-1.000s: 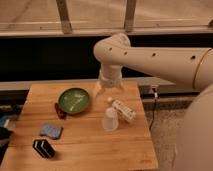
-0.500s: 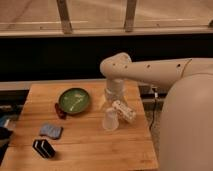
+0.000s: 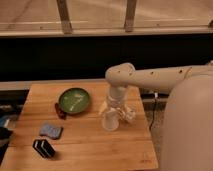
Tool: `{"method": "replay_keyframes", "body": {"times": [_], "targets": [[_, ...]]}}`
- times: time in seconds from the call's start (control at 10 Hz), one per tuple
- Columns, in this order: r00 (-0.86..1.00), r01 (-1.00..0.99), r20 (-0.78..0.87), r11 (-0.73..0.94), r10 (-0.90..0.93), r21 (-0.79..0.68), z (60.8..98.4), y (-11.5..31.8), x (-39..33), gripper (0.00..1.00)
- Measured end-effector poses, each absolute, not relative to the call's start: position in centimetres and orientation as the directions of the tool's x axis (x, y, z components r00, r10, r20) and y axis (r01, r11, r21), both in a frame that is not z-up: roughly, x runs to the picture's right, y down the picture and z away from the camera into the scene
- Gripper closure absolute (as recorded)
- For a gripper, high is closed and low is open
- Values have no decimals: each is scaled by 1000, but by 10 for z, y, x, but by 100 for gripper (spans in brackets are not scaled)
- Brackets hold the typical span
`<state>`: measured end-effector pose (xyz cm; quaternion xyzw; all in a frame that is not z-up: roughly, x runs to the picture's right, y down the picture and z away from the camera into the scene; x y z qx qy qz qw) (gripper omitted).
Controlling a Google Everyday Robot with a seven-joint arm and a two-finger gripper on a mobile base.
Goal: Place the ceramic cup over the eraser
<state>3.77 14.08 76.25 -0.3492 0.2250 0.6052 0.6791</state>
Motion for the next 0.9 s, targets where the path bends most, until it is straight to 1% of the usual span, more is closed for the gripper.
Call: {"method": "replay_keyframes", "body": {"times": [0.3, 0.9], "targets": [[176, -973, -725, 4, 666, -232, 771, 153, 24, 20], [211, -964, -716, 23, 666, -263, 783, 160, 5, 20]]}}
